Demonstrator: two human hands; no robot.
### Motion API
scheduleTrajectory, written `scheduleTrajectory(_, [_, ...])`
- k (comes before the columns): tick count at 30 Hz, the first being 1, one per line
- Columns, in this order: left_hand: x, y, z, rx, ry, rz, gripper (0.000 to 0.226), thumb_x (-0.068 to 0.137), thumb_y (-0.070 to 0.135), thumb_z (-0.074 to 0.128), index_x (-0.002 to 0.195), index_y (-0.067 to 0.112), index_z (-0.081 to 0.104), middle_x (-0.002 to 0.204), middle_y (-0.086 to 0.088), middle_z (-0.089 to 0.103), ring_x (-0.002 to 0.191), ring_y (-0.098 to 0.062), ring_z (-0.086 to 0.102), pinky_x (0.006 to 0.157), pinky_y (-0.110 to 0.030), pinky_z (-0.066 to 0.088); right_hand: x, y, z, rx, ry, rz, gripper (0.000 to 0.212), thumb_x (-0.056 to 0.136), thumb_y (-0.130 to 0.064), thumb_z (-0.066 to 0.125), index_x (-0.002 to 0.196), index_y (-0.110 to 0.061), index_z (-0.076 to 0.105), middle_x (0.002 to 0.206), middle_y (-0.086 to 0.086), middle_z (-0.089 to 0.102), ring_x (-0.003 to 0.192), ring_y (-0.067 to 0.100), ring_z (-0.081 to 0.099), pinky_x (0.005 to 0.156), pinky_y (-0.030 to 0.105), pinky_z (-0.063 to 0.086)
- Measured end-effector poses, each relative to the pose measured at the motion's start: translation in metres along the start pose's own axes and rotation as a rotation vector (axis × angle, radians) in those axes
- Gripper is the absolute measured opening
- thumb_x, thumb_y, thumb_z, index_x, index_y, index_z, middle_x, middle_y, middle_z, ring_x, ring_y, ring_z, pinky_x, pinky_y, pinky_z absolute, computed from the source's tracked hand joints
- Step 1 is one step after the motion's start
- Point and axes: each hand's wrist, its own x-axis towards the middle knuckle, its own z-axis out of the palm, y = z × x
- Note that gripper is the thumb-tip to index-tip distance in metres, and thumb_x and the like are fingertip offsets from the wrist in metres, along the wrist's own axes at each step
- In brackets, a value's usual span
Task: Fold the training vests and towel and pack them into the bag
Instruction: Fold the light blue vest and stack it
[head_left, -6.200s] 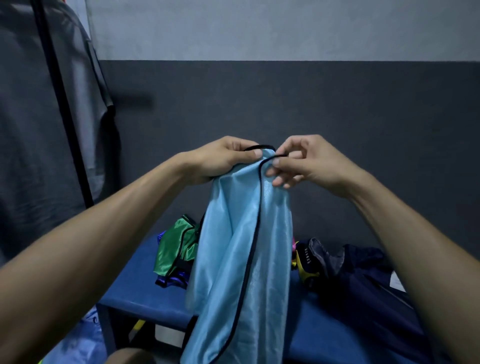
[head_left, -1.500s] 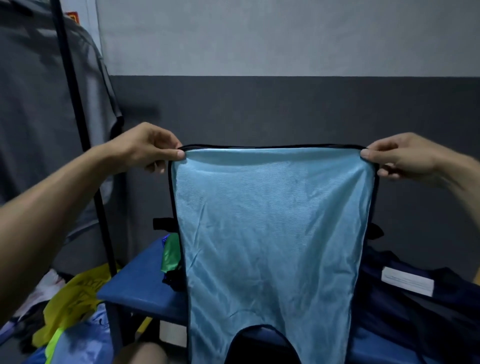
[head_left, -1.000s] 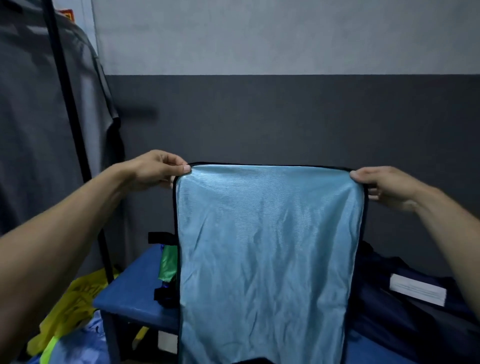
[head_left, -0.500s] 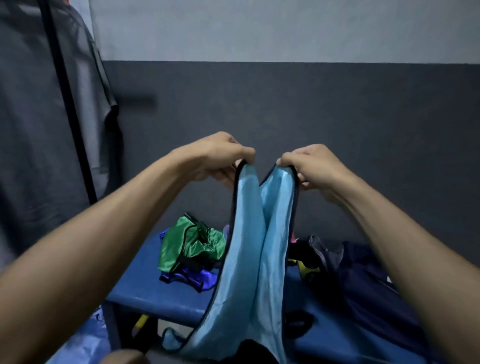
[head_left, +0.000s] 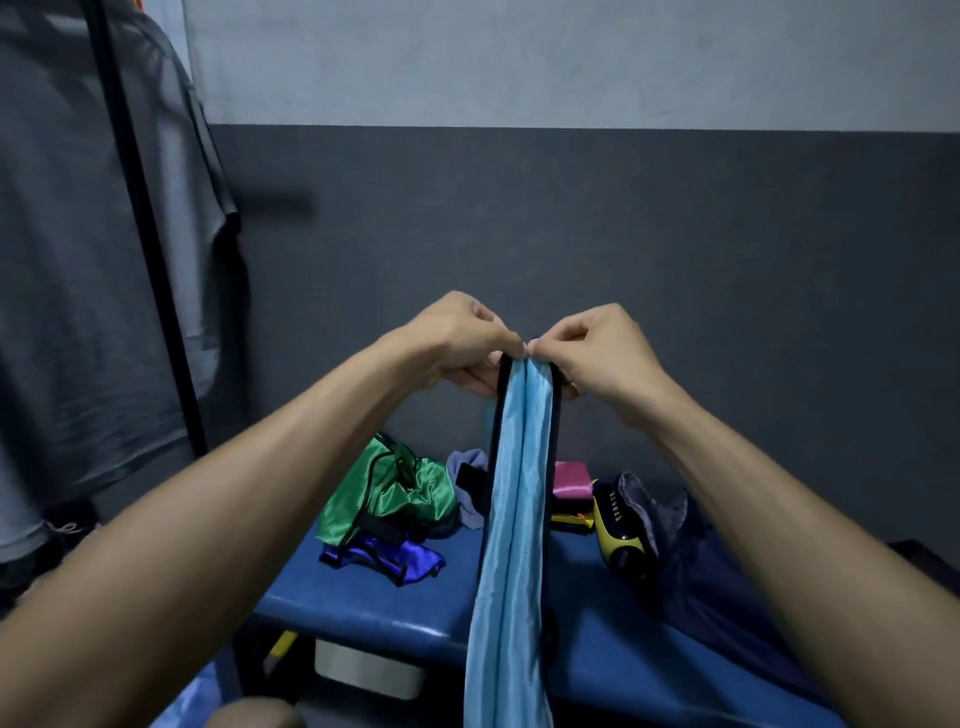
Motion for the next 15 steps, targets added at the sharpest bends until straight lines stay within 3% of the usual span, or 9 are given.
scheduleTrajectory(5, [0.0039, 0.0032, 0.0050, 0.071, -0.016, -0.022, 0.014, 0.096, 0.009, 0.065, 0.083, 0.007, 0.063, 0.070, -0.016, 0.071, 0.053, -0.021, 0.071, 0.049, -0.030, 0.059, -0.0014, -0.0026, 0.0011, -0.136, 0.037, -0.023, 0.015, 0.085, -0.019, 0.075, 0.070, -0.017, 0.080, 0.065, 0.003, 0.074, 0.055, 0.019, 0.071, 0.046, 0.027, 0.056])
scheduleTrajectory(8, [0.0049, 0.0041, 0.0070, 0.049, -0.039, -0.041, 0.015, 0.098, 0.009, 0.063, 0.086, 0.002, 0.061, 0.066, -0.015, 0.070, 0.055, -0.023, 0.072, 0.049, -0.030, 0.059, -0.0003, -0.0017, 0.0021, -0.269, 0.078, -0.052, 0.019, 0.086, -0.024, 0.073, 0.069, -0.018, 0.079, 0.059, 0.002, 0.071, 0.051, 0.019, 0.070, 0.055, 0.036, 0.062])
scheduleTrajectory(15, [0.0062, 0.0003, 0.0090, -0.102, -0.147, -0.126, 0.017, 0.105, 0.006, 0.049, 0.099, -0.006, 0.059, 0.070, -0.017, 0.072, 0.066, -0.026, 0.076, 0.064, -0.038, 0.065, -0.0059, -0.0002, 0.0090, -0.347, 0.075, -0.130, 0.019, 0.092, -0.029, 0.069, 0.084, -0.018, 0.081, 0.072, 0.001, 0.075, 0.074, 0.022, 0.071, 0.073, 0.040, 0.060])
